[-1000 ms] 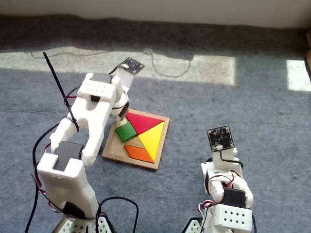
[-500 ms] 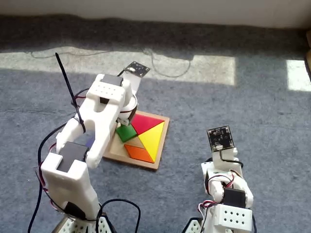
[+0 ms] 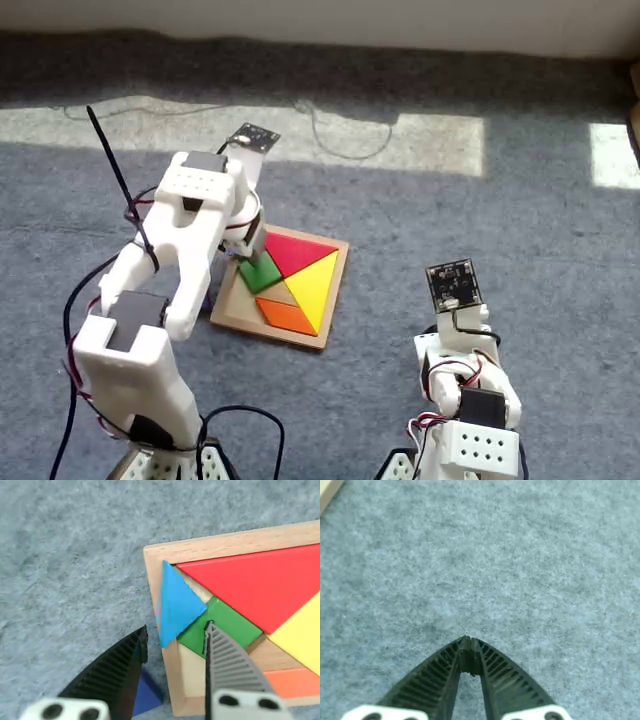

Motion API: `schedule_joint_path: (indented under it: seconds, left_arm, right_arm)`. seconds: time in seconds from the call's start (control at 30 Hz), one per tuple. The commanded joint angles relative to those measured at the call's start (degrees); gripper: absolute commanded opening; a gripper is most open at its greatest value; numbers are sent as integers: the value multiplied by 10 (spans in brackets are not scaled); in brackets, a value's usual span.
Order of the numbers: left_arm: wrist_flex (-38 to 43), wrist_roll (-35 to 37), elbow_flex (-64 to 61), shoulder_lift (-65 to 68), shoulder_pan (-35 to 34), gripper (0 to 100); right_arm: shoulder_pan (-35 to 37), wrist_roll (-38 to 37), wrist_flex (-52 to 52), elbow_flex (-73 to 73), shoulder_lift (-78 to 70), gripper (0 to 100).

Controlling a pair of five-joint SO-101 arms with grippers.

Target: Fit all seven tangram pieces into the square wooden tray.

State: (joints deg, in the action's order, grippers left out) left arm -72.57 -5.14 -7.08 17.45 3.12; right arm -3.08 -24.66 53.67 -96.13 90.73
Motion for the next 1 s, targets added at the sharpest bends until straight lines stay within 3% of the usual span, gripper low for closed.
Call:
schedule_joint_path:
  seconds: [0.0,0.43,0.73,0.97]
  left_arm:
    - [4,4,12,-35,-26,200]
    - [3,1,22,-65,-65,196]
    - [-35,-117,-65,-182,-114,200]
    - [4,-197,-213,-225,-123,200]
  right_arm:
    - [-7,0,5,-19,7,12]
    - [-7,0,5,-19,7,12]
    - [-7,0,5,-19,7,12]
    - [-7,0,5,-19,7,12]
